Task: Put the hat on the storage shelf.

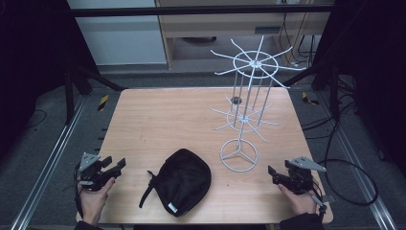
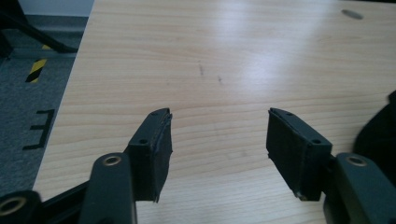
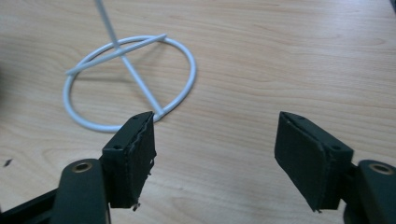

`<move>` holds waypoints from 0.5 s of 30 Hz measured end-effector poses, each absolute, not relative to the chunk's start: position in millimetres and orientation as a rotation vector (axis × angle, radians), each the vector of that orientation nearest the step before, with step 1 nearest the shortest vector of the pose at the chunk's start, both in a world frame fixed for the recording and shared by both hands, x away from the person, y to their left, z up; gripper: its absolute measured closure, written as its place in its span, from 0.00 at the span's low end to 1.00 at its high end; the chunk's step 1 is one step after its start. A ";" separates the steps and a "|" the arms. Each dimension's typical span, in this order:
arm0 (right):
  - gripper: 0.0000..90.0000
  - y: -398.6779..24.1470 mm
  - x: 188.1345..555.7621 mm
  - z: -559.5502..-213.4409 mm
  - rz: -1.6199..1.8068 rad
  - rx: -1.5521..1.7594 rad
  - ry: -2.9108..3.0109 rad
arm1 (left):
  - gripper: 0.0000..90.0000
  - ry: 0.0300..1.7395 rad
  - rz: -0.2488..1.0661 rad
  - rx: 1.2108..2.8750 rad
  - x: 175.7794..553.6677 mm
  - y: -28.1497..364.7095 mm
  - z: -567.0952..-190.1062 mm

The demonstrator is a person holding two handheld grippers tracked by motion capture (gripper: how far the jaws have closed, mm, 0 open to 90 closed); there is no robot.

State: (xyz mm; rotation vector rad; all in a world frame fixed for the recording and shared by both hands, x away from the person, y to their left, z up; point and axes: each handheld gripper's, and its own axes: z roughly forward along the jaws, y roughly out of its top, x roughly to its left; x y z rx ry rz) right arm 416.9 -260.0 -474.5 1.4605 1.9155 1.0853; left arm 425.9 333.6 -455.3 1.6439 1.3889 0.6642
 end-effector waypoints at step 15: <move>0.47 -206.1 405.6 -460.2 1.218 1.305 2.093 | 0.47 1.270 0.617 1.762 412.4 290.3 -436.4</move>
